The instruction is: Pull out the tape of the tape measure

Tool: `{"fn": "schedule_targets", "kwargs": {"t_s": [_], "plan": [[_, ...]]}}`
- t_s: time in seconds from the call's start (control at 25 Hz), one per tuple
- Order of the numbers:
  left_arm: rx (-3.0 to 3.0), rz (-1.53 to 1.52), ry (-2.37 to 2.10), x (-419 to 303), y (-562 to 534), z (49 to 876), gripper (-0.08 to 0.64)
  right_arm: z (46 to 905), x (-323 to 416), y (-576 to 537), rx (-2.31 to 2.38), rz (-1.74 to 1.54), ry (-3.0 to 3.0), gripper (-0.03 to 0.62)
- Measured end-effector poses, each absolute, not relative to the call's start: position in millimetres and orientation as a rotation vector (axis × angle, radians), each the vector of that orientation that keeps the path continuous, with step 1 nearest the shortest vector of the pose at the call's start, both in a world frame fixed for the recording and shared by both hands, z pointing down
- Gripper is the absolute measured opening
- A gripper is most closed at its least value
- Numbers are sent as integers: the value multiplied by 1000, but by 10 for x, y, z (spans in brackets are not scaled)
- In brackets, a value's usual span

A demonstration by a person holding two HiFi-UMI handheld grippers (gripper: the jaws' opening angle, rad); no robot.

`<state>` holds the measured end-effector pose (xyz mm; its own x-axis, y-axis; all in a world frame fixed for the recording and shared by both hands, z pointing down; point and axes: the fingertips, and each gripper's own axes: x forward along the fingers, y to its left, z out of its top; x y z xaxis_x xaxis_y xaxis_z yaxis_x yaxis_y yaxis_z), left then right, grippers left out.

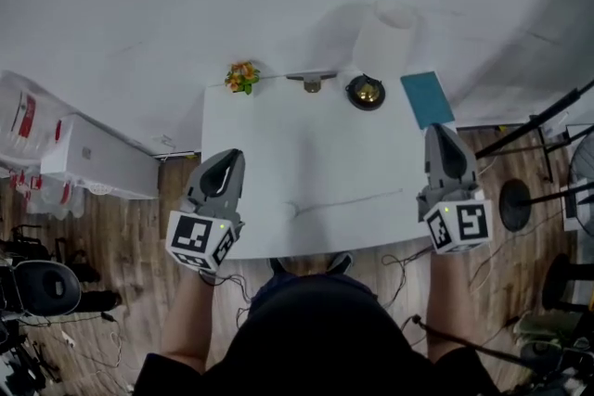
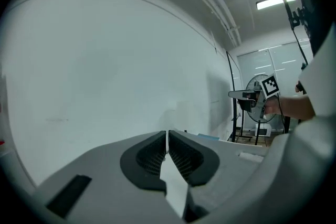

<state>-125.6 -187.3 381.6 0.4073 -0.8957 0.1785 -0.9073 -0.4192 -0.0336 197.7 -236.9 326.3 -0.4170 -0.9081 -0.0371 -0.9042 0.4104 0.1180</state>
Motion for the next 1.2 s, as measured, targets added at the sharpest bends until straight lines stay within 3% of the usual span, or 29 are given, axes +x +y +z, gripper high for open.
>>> {"fn": "schedule_targets", "kwargs": {"t_s": [0.48, 1.2], "plan": [[2683, 130, -1653, -1582, -1963, 3519, 12, 3186, 1617, -2091, 1779, -301, -2446, 5], [2688, 137, -1653, -1657, -1869, 3497, 12, 3136, 1634, -2002, 1820, -299, -2436, 5]]}}
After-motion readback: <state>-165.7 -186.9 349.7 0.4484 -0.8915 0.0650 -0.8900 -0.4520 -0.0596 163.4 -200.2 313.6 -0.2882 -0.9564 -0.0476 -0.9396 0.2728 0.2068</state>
